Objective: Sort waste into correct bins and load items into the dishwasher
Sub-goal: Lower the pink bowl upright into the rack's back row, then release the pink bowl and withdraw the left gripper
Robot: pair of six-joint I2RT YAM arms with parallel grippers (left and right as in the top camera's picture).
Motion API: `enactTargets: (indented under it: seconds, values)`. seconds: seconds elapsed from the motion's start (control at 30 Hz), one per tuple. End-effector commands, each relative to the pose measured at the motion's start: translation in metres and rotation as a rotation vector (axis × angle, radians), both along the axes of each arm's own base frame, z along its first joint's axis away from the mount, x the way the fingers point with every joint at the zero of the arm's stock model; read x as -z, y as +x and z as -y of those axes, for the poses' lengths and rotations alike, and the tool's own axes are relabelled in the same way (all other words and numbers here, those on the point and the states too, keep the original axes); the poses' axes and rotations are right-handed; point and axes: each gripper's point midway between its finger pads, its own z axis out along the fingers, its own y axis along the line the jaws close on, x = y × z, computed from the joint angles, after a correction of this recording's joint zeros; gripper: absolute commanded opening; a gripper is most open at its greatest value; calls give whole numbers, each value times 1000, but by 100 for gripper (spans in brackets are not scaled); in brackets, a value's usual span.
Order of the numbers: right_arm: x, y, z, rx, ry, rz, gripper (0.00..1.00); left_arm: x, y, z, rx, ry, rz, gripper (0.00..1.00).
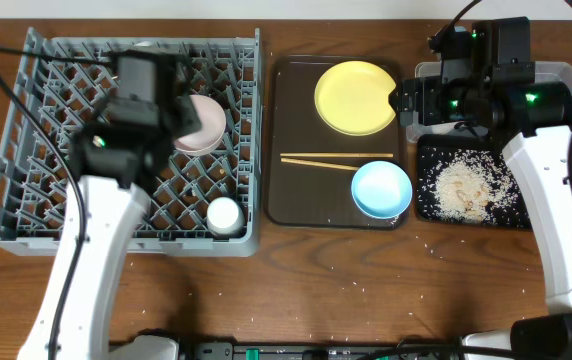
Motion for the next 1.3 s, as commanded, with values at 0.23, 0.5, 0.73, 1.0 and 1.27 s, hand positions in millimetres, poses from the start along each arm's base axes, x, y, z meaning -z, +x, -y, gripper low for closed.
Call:
enactTargets:
  seconds: [0.23, 0.5, 0.73, 1.0, 1.27]
  values:
    - [-2, 2, -1, -4, 4, 5, 99, 92, 3, 10, -71, -377, -321, 56]
    - [-2, 2, -1, -4, 4, 5, 99, 107, 2, -5, -169, -404, -369, 57]
    - [-2, 2, -1, -4, 4, 5, 99, 108, 8, -33, -206, -259, -330, 63]
    - [-2, 2, -1, -4, 4, 5, 99, 111, 34, -39, -11, -117, -265, 64]
    - [-2, 2, -1, -4, 4, 5, 99, 151, 36, -41, 68, -62, -374, 63]
